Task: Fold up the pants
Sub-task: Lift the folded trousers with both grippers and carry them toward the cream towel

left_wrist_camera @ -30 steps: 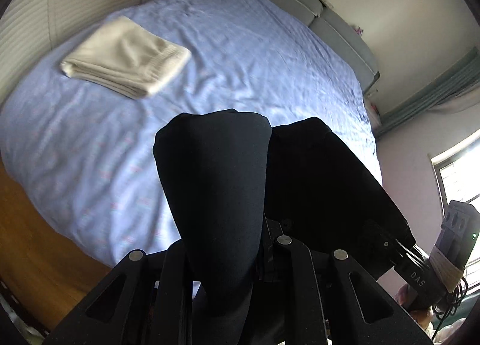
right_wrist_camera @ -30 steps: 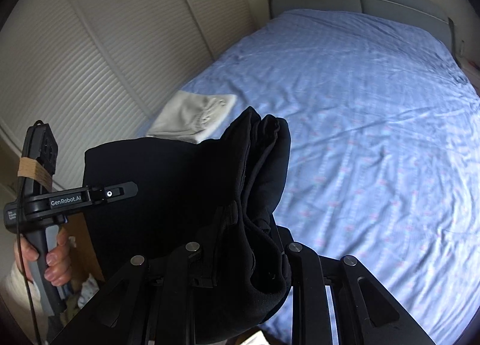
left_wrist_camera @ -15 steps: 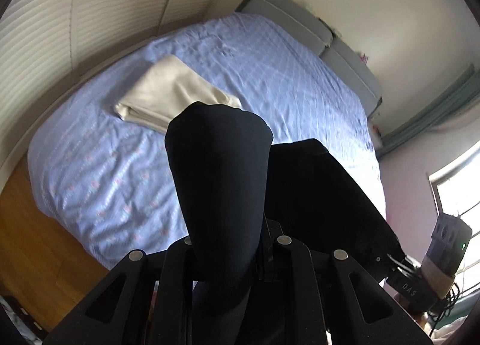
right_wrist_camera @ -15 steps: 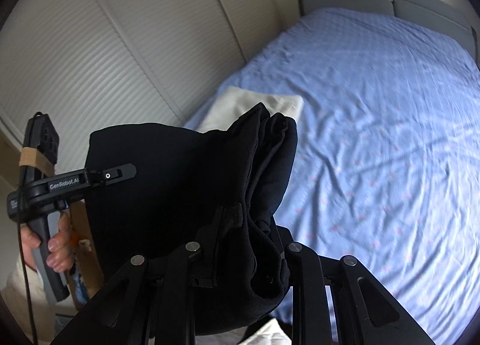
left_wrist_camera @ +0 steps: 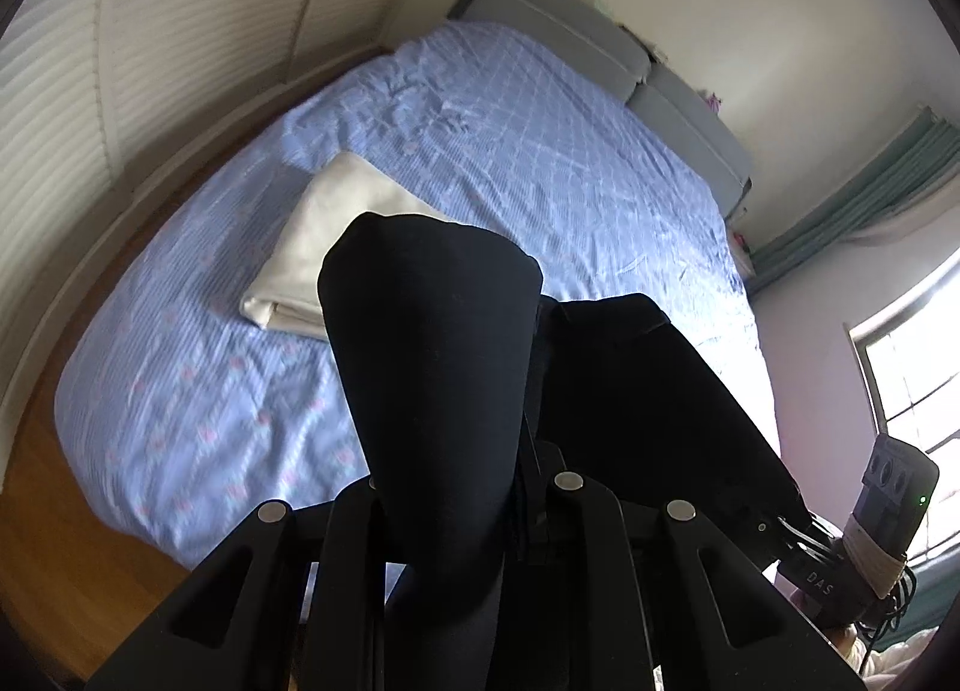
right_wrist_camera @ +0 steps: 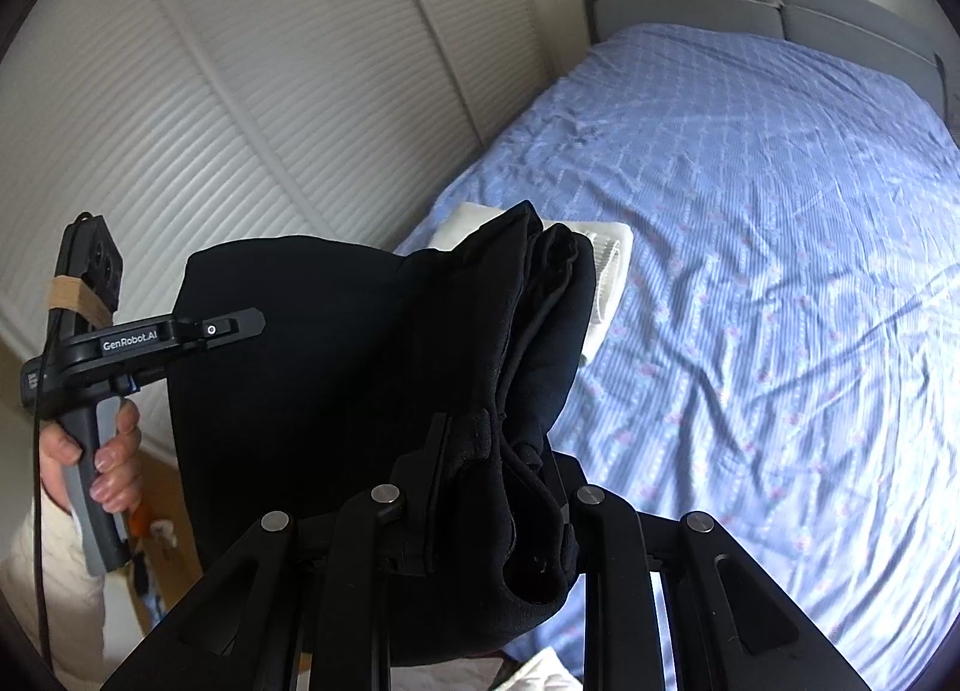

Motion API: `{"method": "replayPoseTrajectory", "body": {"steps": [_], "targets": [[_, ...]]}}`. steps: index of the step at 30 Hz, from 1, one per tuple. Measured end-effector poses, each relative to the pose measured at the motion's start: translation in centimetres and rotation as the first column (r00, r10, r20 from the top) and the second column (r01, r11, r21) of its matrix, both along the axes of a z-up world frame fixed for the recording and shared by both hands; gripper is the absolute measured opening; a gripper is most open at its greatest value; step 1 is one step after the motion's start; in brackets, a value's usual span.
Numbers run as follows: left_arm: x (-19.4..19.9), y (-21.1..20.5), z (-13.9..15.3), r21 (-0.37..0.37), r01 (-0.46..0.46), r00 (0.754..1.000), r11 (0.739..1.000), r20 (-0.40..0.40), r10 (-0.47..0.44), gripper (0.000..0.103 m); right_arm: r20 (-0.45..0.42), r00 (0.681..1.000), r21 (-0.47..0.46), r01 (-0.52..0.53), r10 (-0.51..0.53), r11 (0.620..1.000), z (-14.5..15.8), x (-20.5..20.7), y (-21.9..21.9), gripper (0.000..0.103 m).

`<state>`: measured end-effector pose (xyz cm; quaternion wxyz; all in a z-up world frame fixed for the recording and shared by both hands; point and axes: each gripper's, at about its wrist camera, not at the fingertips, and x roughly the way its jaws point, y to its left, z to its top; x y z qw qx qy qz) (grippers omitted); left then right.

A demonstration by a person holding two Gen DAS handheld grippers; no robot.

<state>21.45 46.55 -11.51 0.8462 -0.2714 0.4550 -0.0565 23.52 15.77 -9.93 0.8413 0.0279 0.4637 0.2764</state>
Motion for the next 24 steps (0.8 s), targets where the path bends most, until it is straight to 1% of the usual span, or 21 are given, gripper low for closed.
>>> {"method": "replayPoseTrajectory", "body": {"steps": [2,4,7,11,14,15,19,21,24], "targets": [[2.4,1.9,-0.7,-0.010,0.049,0.999,0.999,-0.022,-0.049,0.018,-0.038,0.997,-0.003,0.060,-0.060,0.998,-0.7,0.8,1.8,0.024],[5.1,3.4,-1.1,0.031,0.116,0.993,0.993,-0.035,-0.115,0.018,-0.057,0.992,-0.003,0.110,-0.110,0.994,-1.5,1.7,3.5,0.024],[9.1,5.0,-1.6,0.040,0.205,0.978,0.978,-0.056,-0.202,0.018,-0.085,0.980,-0.003,0.182,-0.182,0.983,-2.3,2.7,5.5,0.024],[14.0,5.7,-2.0,0.096,0.333,0.943,0.938,-0.057,-0.329,0.018,-0.075,0.965,-0.023,0.249,-0.250,0.968,-3.0,4.5,7.8,0.024],[18.9,6.7,-2.7,0.128,0.403,0.915,0.906,-0.063,-0.399,0.018,-0.070,0.953,-0.044,0.292,-0.294,0.956,-3.4,6.4,9.4,0.024],[19.9,6.8,-2.8,0.133,0.416,0.909,0.899,-0.063,-0.411,0.018,-0.065,0.951,-0.047,0.301,-0.303,0.953,-3.4,6.9,9.7,0.024],[26.0,7.0,-3.5,0.149,0.472,0.882,0.869,-0.064,-0.468,0.018,-0.040,0.936,-0.063,0.346,-0.349,0.936,-4.1,10.9,10.7,0.024],[28.7,6.9,-4.3,0.153,0.488,0.873,0.859,-0.073,-0.483,0.019,-0.041,0.924,-0.078,0.376,-0.379,0.923,-4.9,13.2,11.1,0.024],[32.5,6.9,-6.2,0.156,0.504,0.864,0.850,-0.099,-0.494,0.019,-0.055,0.911,-0.116,0.401,-0.409,0.909,-6.7,16.6,11.6,0.024]]}}
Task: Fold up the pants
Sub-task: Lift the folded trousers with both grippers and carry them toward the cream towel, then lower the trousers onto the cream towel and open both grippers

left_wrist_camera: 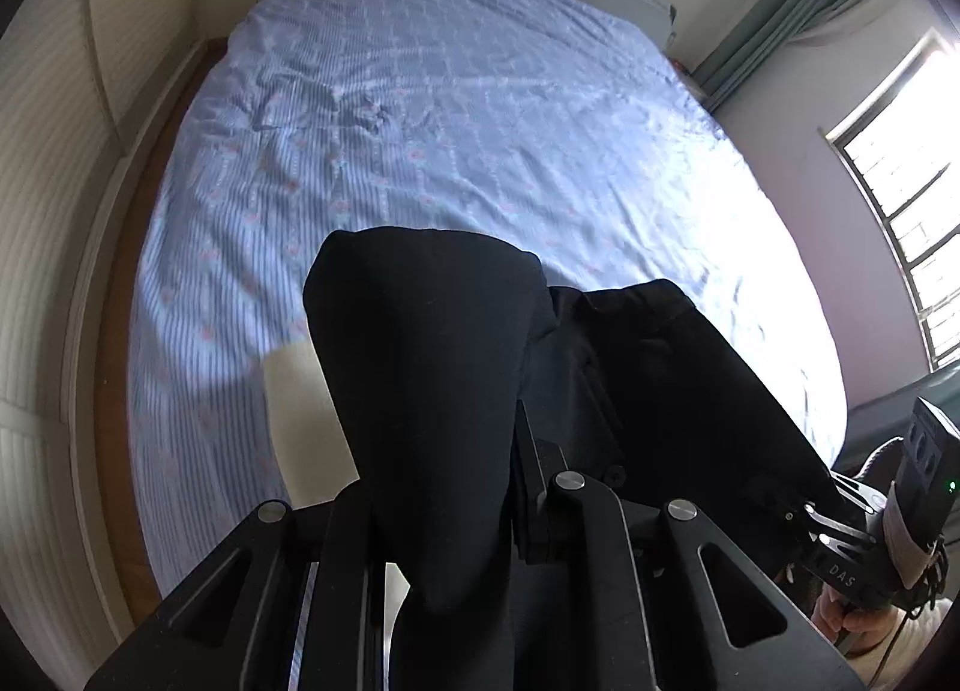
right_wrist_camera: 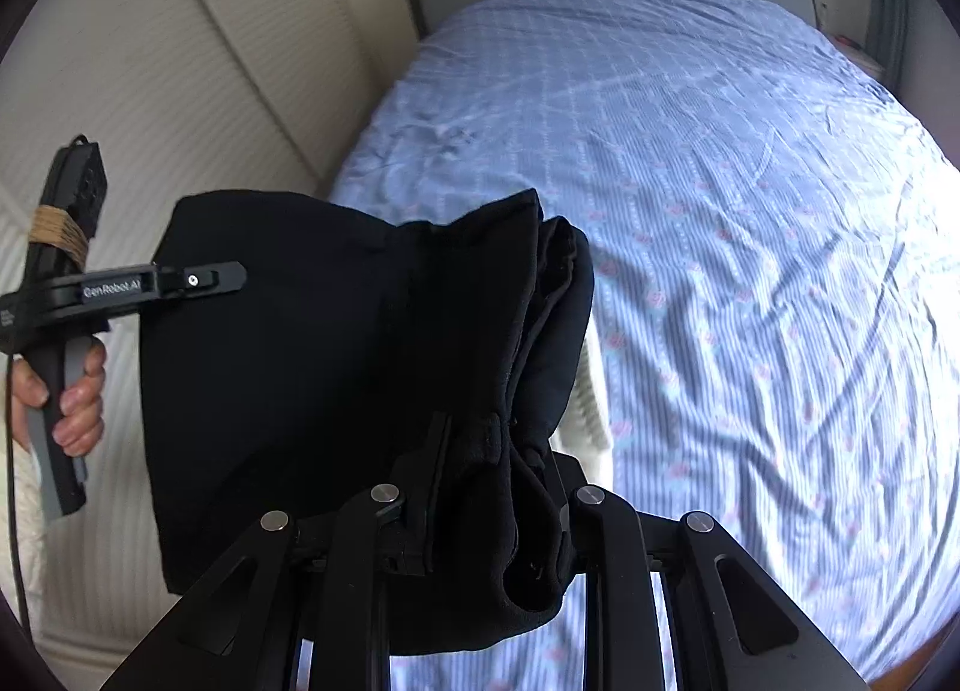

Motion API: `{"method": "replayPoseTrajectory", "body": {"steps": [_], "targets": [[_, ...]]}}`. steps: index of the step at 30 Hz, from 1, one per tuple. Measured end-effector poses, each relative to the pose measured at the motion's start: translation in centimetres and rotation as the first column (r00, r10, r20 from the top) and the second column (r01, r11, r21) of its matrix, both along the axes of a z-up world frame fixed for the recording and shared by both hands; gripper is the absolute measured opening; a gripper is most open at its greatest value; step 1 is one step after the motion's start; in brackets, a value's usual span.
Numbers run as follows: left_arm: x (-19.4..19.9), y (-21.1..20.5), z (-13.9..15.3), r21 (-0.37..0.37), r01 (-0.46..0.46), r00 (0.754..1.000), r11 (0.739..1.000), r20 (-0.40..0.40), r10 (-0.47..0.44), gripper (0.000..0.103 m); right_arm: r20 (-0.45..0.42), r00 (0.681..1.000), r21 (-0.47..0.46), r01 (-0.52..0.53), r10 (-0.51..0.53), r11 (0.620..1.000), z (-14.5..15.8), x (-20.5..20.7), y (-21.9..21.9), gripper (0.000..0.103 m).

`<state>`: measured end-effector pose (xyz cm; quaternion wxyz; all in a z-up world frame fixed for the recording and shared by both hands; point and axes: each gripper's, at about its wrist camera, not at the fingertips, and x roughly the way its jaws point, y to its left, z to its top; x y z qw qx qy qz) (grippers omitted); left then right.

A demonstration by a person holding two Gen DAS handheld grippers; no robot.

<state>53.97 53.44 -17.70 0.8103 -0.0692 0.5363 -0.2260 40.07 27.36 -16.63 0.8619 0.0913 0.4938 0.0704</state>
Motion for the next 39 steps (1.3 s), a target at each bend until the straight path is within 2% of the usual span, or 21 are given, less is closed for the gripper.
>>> {"method": "replayPoseTrajectory", "body": {"steps": [5,10,11,12,13,14,15,17,19,21,22,26,29,30,31,34,36,37,39], "targets": [[4.8,-0.3,-4.4,0.067,0.010,1.000,0.998,-0.030,-0.008,0.019,-0.071,0.997,-0.035,0.036,-0.038,0.999,-4.3,3.7,0.6,0.024],[6.9,-0.5,-9.5,0.167,0.024,0.991,0.986,-0.133,-0.002,0.024,-0.190,0.979,-0.006,0.071,-0.071,0.997,-9.0,4.5,0.1,0.025],[6.9,-0.5,-9.9,0.191,0.031,0.991,0.981,-0.137,-0.005,0.027,-0.217,0.973,0.014,0.083,-0.078,0.996,-9.7,4.4,-0.1,0.028],[6.9,-0.5,-10.2,0.217,0.031,0.991,0.976,-0.131,-0.002,0.032,-0.250,0.964,0.022,0.104,-0.095,0.994,-10.3,4.2,-0.5,0.039],[6.9,-0.4,-10.3,0.239,0.023,0.992,0.971,-0.123,0.007,0.034,-0.270,0.956,0.006,0.122,-0.116,0.993,-10.7,4.2,-0.6,0.045],[6.8,-0.3,-10.2,0.259,0.015,0.993,0.966,-0.116,0.016,0.040,-0.282,0.950,-0.014,0.137,-0.136,0.990,-10.9,3.7,-0.9,0.046],[6.6,-0.6,-10.1,0.300,0.010,0.995,0.954,-0.101,0.021,0.047,-0.284,0.947,-0.025,0.149,-0.150,0.989,-10.9,3.4,-1.3,0.050],[6.4,-1.3,-9.5,0.418,-0.015,0.997,0.909,-0.060,0.044,0.057,-0.294,0.938,-0.060,0.176,-0.186,0.983,-10.7,2.9,-2.1,0.058],[5.7,-1.7,-8.2,0.559,-0.087,0.996,0.824,0.033,0.083,0.058,-0.302,0.934,-0.095,0.170,-0.192,0.981,-10.3,2.6,-2.6,0.061],[5.0,-1.7,-6.8,0.633,-0.135,0.991,0.762,0.093,0.099,0.064,-0.297,0.932,-0.173,0.161,-0.207,0.972,-9.8,2.3,-2.9,0.061],[4.3,-1.6,-6.0,0.651,-0.159,0.987,0.743,0.108,0.117,0.064,-0.294,0.932,-0.192,0.162,-0.214,0.968,-9.7,2.3,-3.1,0.061],[0.5,-1.5,-2.7,0.625,-0.201,0.979,0.755,0.140,0.145,0.069,-0.266,0.947,-0.184,0.131,-0.177,0.974,-7.7,1.5,-4.4,0.061],[-3.5,-2.6,0.2,0.567,-0.210,0.977,0.797,0.156,0.147,0.077,-0.198,0.974,-0.198,0.068,-0.108,0.978,-5.6,-0.1,-5.2,0.064],[-5.6,-3.4,1.4,0.539,-0.213,0.975,0.815,0.166,0.144,0.080,-0.172,0.981,-0.195,0.049,-0.084,0.980,-4.5,-1.1,-5.8,0.072],[-7.0,-4.0,2.2,0.526,-0.217,0.974,0.822,0.173,0.146,0.081,-0.155,0.985,-0.192,0.041,-0.072,0.980,-3.7,-2.1,-6.2,0.079],[-12.2,-7.1,5.3,0.475,-0.234,0.965,0.848,0.221,0.142,0.088,-0.104,0.992,-0.181,0.047,-0.067,0.982,-0.5,-5.1,-8.4,0.080],[-15.3,-9.1,7.3,0.423,-0.258,0.955,0.869,0.246,0.164,0.097,-0.072,0.995,-0.167,0.056,-0.069,0.984,1.6,-7.1,-10.4,0.081],[-17.1,-10.3,8.4,0.390,-0.261,0.952,0.883,0.255,0.169,0.098,-0.052,0.996,-0.161,0.065,-0.074,0.985,2.7,-8.2,-11.6,0.082],[-19.7,-12.8,9.9,0.360,-0.273,0.945,0.892,0.274,0.178,0.099,-0.013,0.996,-0.150,0.083,-0.086,0.985,5.0,-10.4,-14.1,0.086]]}}
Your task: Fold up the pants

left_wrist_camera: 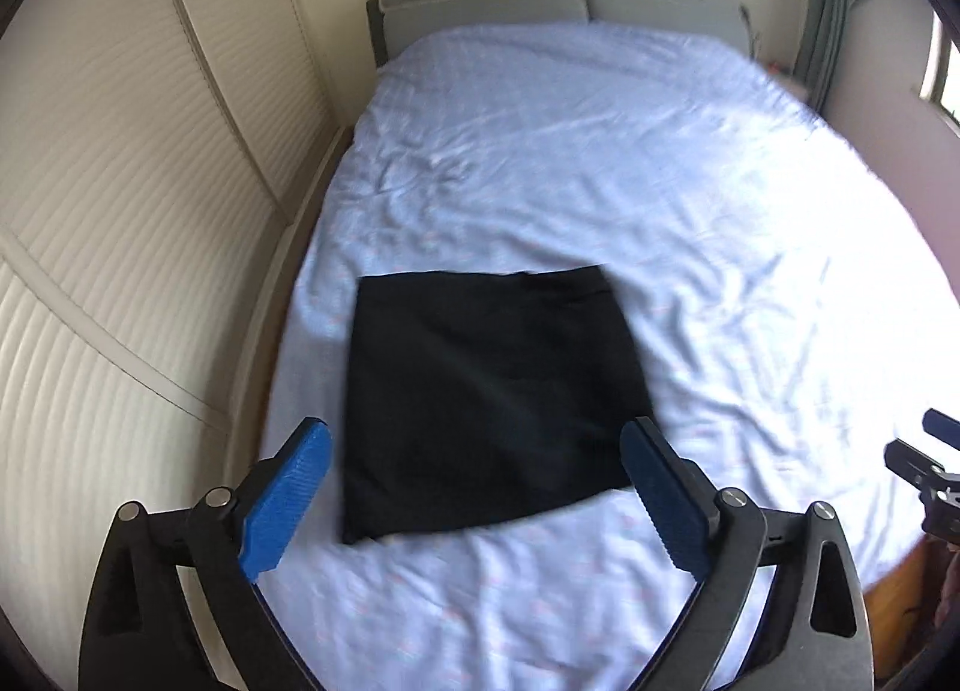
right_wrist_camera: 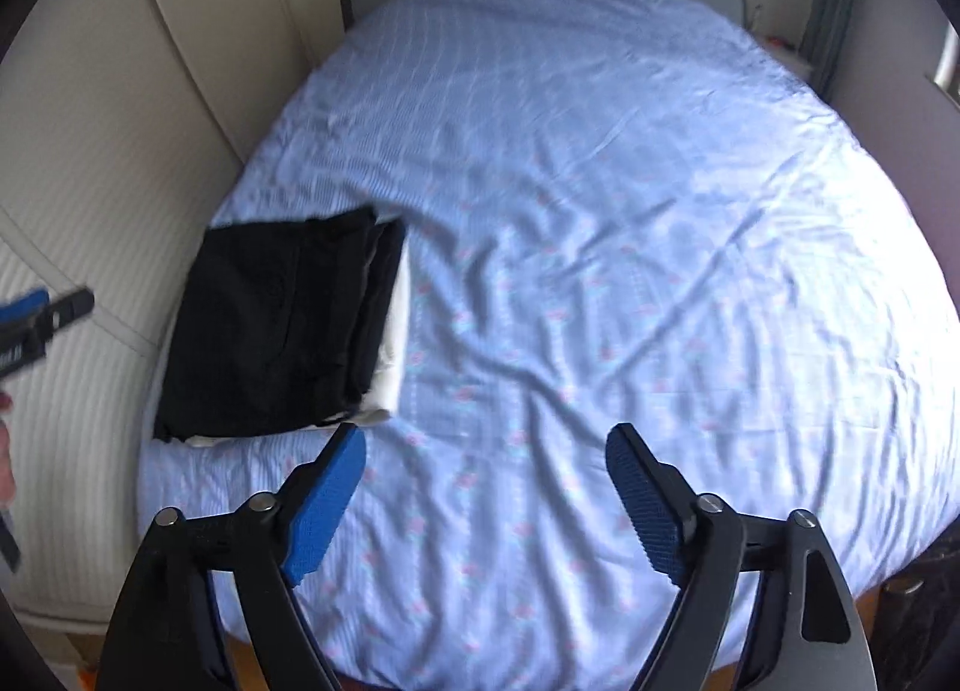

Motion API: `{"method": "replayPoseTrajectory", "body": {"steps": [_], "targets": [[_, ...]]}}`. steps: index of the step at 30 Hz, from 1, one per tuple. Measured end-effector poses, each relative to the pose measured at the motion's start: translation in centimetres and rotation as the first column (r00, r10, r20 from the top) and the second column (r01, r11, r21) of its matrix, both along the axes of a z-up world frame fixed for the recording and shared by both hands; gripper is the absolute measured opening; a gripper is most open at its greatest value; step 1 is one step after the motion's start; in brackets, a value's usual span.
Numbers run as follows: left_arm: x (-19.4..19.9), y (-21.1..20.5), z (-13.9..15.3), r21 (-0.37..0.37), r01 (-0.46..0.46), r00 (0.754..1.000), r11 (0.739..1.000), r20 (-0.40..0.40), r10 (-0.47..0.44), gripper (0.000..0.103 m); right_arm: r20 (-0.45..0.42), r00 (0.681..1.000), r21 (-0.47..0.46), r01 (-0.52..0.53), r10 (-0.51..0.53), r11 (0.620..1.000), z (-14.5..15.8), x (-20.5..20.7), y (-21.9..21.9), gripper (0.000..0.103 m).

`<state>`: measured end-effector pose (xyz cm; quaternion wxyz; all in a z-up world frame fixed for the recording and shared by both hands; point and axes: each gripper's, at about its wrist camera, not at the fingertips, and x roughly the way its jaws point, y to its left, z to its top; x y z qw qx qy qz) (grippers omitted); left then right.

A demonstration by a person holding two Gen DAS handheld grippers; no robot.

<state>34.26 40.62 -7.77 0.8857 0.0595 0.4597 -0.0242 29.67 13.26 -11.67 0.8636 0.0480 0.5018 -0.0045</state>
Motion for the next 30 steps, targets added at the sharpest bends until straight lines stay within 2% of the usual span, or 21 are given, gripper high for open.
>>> {"method": "replayPoseTrajectory", "body": {"steps": [4,11,18,22,25,30], "targets": [[-5.5,-6.2,2.9,-0.068,0.008,0.999,0.998,0.053,-0.004,0.103,0.065,0.998,0.019,0.018,-0.019,1.000,3.7,-4.5,-5.4,0.089],[-14.1,-18.8,5.3,-0.175,0.023,0.996,0.984,0.087,-0.008,0.103,0.138,0.990,0.024,-0.008,0.005,1.000,7.1,-11.7,-15.4,0.090],[-21.2,-29.5,6.5,-0.183,0.026,0.995,0.983,0.100,-0.008,0.103,0.166,0.985,0.009,-0.042,0.040,0.999,9.2,-18.2,-24.7,0.090],[-24.0,-33.0,7.2,-0.180,0.014,0.993,0.984,0.116,0.007,0.103,0.168,0.985,0.009,-0.038,0.036,0.999,9.9,-21.0,-28.5,0.090],[-25.5,-35.2,7.6,-0.135,-0.008,0.990,0.991,0.137,0.027,0.103,0.179,0.983,0.008,-0.036,0.034,0.999,10.4,-22.7,-30.5,0.090],[-27.5,-38.0,8.6,-0.129,0.052,0.986,0.990,0.166,-0.030,0.103,0.213,0.977,-0.011,-0.021,0.022,1.000,11.6,-25.1,-32.7,0.090]]}}
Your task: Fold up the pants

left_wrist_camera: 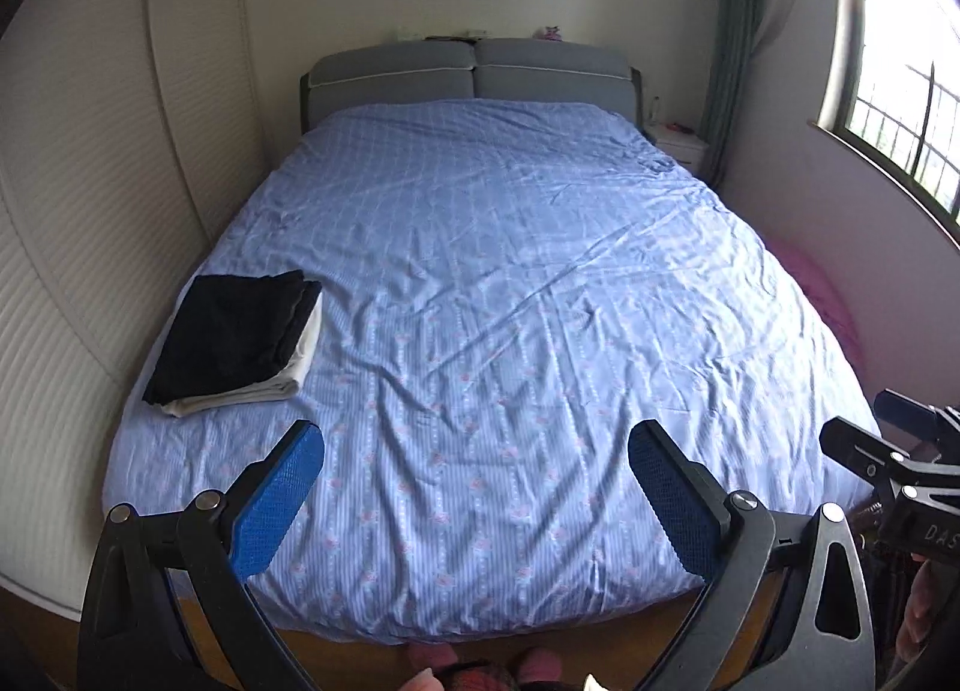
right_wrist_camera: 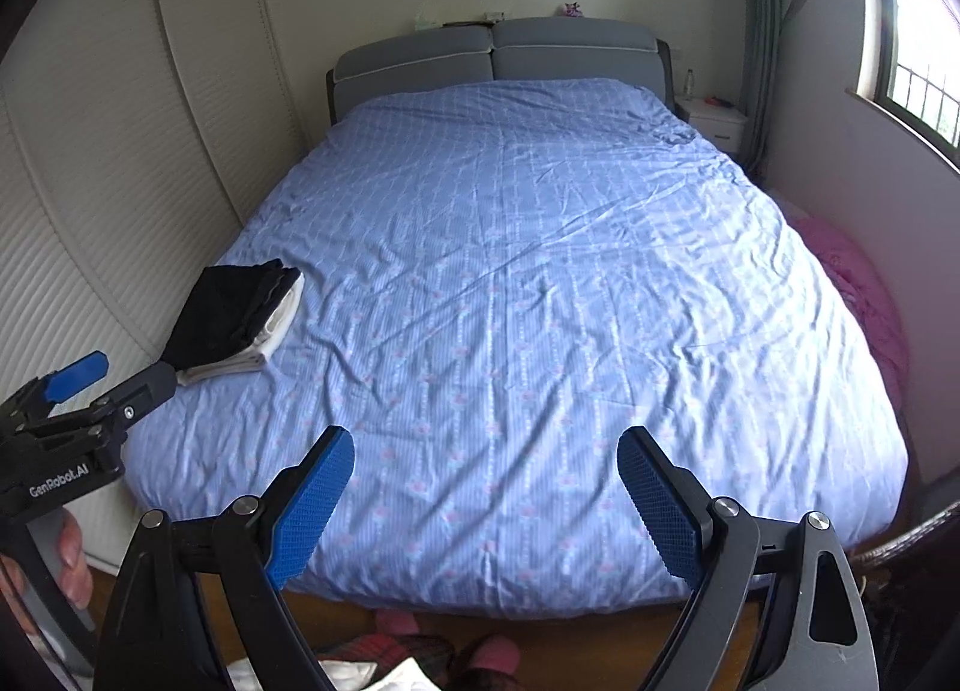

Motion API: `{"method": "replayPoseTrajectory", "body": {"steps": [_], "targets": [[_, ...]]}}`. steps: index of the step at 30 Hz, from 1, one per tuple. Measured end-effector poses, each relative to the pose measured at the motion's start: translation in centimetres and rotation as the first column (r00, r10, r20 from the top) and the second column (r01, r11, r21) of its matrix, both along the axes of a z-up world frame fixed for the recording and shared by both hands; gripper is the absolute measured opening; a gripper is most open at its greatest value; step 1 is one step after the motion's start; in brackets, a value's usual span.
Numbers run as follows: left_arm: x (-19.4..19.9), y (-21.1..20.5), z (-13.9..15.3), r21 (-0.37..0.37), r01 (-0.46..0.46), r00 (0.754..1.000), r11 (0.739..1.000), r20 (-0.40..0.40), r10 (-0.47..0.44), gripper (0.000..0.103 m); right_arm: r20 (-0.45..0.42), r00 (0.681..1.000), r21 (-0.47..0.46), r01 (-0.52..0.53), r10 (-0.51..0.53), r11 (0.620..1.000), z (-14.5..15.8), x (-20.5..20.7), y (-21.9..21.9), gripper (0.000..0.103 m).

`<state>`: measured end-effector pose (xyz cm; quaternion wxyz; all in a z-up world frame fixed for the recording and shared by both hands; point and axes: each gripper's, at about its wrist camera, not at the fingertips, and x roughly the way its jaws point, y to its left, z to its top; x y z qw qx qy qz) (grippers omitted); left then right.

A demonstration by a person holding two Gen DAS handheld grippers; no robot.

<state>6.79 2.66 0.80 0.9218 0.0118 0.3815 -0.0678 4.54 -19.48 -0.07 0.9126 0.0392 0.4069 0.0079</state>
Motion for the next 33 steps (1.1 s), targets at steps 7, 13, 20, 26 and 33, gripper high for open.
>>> {"method": "replayPoseTrajectory", "body": {"steps": [7,13,20,26,33], "targets": [[-1.8,-1.8,1.3,-0.028,0.020,1.000,0.999,0.012,-0.019,0.103,0.046,0.999,0.015,0.028,-0.029,0.999,1.6,-2.8,-2.3,0.090],[-3.2,-3.2,2.1,-0.008,0.049,0.998,0.999,0.027,-0.049,0.103,0.062,0.998,0.022,0.032,-0.033,0.999,2.0,-4.0,-3.3,0.090],[-3.8,-3.9,2.5,-0.001,0.063,0.998,0.998,0.030,-0.063,0.103,0.067,0.997,0.025,0.032,-0.034,0.999,2.1,-4.9,-3.9,0.090],[-4.3,-4.4,2.9,0.002,0.065,0.997,0.998,0.036,-0.065,0.103,0.071,0.997,0.025,0.036,-0.038,0.999,2.2,-5.1,-4.3,0.090],[-4.5,-4.9,3.2,0.000,0.078,0.996,0.997,0.048,-0.078,0.103,0.078,0.996,0.024,0.048,-0.050,0.999,2.5,-5.8,-4.3,0.090]]}}
